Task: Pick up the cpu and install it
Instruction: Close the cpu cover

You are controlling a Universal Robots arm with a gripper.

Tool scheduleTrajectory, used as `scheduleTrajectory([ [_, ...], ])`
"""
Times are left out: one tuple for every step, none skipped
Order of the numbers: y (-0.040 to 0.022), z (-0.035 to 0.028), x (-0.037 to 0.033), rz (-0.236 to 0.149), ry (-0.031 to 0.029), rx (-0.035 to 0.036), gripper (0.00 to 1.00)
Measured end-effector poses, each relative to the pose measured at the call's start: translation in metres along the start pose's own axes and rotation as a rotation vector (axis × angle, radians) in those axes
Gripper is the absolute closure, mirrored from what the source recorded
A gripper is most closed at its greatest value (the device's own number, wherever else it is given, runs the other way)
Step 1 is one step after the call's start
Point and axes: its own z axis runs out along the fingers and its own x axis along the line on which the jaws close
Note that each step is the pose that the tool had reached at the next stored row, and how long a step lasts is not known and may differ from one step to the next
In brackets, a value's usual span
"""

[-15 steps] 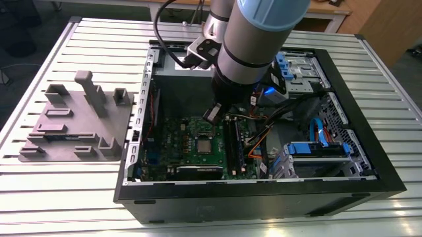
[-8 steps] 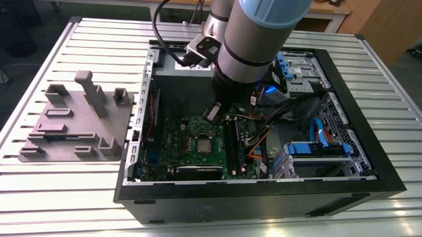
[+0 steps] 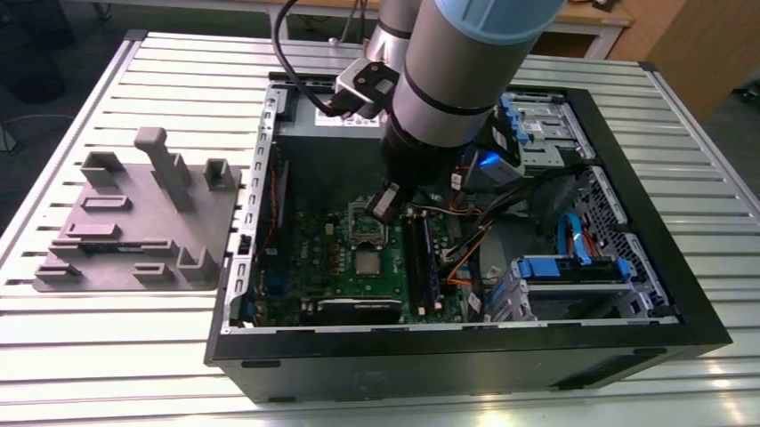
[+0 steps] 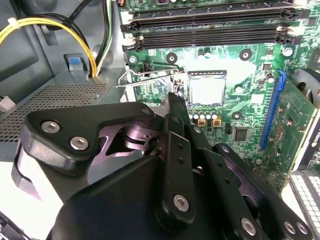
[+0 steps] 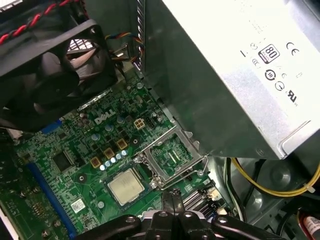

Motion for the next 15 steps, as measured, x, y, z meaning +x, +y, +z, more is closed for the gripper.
scheduleTrajectory([
  [-0.0002, -0.0003, 0.0004, 0.000, -0.0008, -0.0007, 0.90],
  [-0.0004, -0.0004, 0.0007, 0.000, -0.0019, -0.0015, 0.90],
  [-0.0006, -0.0005, 0.0010, 0.000, -0.0040, -0.0029, 0.90],
  [-0.0007, -0.0005, 0.0011, 0.000, -0.0050, -0.0036, 0.90],
  [-0.0007, -0.0005, 0.0012, -0.001, -0.0072, -0.0052, 0.90],
  [-0.0009, -0.0005, 0.0013, -0.001, -0.0136, -0.0099, 0.90],
  [-0.0011, -0.0004, 0.0015, -0.003, -0.0277, -0.0201, 0.90],
  [-0.0013, -0.0005, 0.0018, -0.004, -0.0420, -0.0306, 0.90],
  [-0.0017, -0.0006, 0.0022, -0.006, -0.0566, -0.0412, 0.90],
  [-0.0024, -0.0003, 0.0026, -0.007, -0.0688, -0.0499, 0.90],
  [-0.0034, 0.0013, 0.0023, -0.007, -0.0710, -0.0513, 0.90],
  [-0.0047, 0.0030, 0.0018, -0.007, -0.0709, -0.0514, 0.90],
  [-0.0061, 0.0045, 0.0012, -0.007, -0.0708, -0.0513, 0.90],
  [-0.0078, 0.0062, 0.0003, -0.007, -0.0708, -0.0514, 0.90],
  [-0.0096, 0.0079, -0.0006, -0.007, -0.0709, -0.0514, 0.90],
])
